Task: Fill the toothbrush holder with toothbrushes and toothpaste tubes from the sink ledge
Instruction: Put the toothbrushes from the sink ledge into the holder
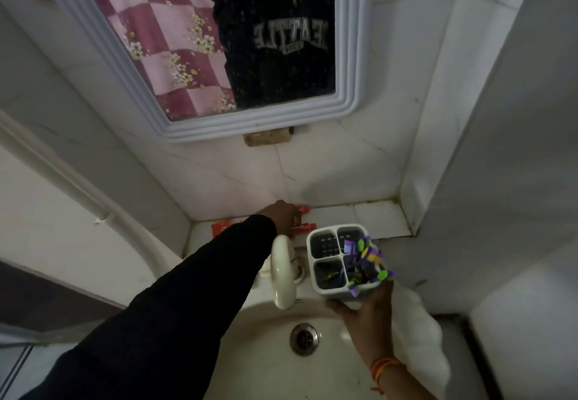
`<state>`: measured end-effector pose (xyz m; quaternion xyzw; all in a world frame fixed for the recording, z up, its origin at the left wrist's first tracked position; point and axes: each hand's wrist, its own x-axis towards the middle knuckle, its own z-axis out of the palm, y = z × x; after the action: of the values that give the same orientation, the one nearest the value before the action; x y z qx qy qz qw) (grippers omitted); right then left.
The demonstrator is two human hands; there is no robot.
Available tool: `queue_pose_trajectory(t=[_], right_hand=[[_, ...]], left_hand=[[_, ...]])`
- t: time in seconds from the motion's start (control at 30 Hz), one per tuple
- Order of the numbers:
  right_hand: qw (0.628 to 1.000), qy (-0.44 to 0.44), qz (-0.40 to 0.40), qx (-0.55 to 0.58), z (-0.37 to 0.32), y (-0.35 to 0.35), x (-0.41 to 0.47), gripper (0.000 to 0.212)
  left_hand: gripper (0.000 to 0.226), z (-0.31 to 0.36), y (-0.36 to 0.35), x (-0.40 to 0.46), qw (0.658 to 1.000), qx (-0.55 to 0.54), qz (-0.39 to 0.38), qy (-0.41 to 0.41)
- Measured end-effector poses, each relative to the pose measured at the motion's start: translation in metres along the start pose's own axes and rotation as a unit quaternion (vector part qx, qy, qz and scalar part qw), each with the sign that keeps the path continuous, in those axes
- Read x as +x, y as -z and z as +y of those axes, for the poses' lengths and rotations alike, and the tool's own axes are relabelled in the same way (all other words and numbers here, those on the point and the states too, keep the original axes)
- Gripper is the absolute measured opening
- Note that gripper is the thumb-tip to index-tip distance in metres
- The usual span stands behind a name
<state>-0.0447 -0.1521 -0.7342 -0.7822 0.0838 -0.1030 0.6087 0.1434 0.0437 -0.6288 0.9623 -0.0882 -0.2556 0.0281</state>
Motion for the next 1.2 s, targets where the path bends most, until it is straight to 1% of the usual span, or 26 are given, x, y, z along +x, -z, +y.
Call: queue_pose_trajectory(t=[0.1, 0.2, 0.27, 0.37, 0.47, 0.5, 0.57, 0.63, 0.67, 0.7, 0.8, 0.9, 0.97, 1.03, 1.07, 1.13, 1.2], right_hand=[[1.0, -0.006, -0.02, -0.001, 0.005, 0.004, 0.004, 0.111], [0.999, -0.006, -0.03, -0.017, 0.01, 0.006, 0.005, 0.107], [0.999, -0.008, -0.039, -0.02, 0.011, 0.007, 0.005, 0.107], [0.999, -0.009, -0.043, -0.026, 0.013, 0.008, 0.007, 0.109], [0.998, -0.012, -0.048, -0.025, 0.01, 0.009, 0.008, 0.106], [0.998, -0.012, -0.05, -0.02, 0.008, 0.009, 0.008, 0.106], [0.998, -0.012, -0.054, -0.007, 0.003, 0.012, 0.008, 0.105], [0.998, -0.015, -0.057, 0.004, 0.0, 0.013, 0.008, 0.103], [0.998, -0.016, -0.055, 0.006, 0.0, 0.013, 0.007, 0.101], [0.998, -0.017, -0.054, 0.003, 0.0, 0.014, 0.007, 0.1], [0.999, -0.014, -0.045, -0.01, 0.002, 0.014, 0.007, 0.098], [0.999, -0.004, -0.051, -0.017, 0.003, 0.013, 0.008, 0.095], [0.998, 0.0, -0.052, -0.024, 0.006, 0.013, 0.009, 0.094], [0.998, 0.001, -0.051, -0.028, 0.009, 0.012, 0.01, 0.093], [0.998, -0.001, -0.051, -0.027, 0.01, 0.011, 0.011, 0.093], [0.998, -0.004, -0.049, -0.03, 0.014, 0.01, 0.012, 0.094], [0.998, -0.004, -0.05, -0.03, 0.015, 0.01, 0.013, 0.095]], left_hand=[[0.062, 0.001, -0.008, 0.01, 1.0, 0.0, 0.02, -0.003], [0.05, 0.001, -0.016, 0.02, 0.999, 0.014, 0.026, -0.014], [0.047, 0.0, -0.017, 0.024, 0.999, 0.01, 0.039, -0.027], [0.036, 0.008, -0.007, 0.016, 0.994, -0.036, 0.074, -0.072], [0.036, 0.02, 0.011, -0.003, 0.981, -0.076, 0.116, -0.137], [0.037, 0.024, 0.018, -0.011, 0.976, -0.062, 0.124, -0.168], [0.042, 0.032, 0.033, -0.025, 0.963, 0.004, 0.153, -0.222], [0.044, 0.04, 0.054, -0.042, 0.934, 0.107, 0.199, -0.277], [0.043, 0.047, 0.065, -0.052, 0.919, 0.152, 0.209, -0.297], [0.043, 0.054, 0.076, -0.062, 0.913, 0.182, 0.202, -0.304], [0.043, 0.081, 0.096, -0.084, 0.921, 0.243, 0.155, -0.261], [0.036, 0.108, 0.09, -0.09, 0.932, 0.259, 0.093, -0.235], [0.027, 0.121, 0.081, -0.09, 0.944, 0.226, 0.058, -0.234], [0.017, 0.13, 0.073, -0.09, 0.956, 0.179, 0.06, -0.224], [0.016, 0.134, 0.069, -0.088, 0.96, 0.159, 0.068, -0.218], [0.018, 0.135, 0.058, -0.082, 0.967, 0.126, 0.073, -0.211], [0.026, 0.133, 0.051, -0.078, 0.97, 0.1, 0.051, -0.217]])
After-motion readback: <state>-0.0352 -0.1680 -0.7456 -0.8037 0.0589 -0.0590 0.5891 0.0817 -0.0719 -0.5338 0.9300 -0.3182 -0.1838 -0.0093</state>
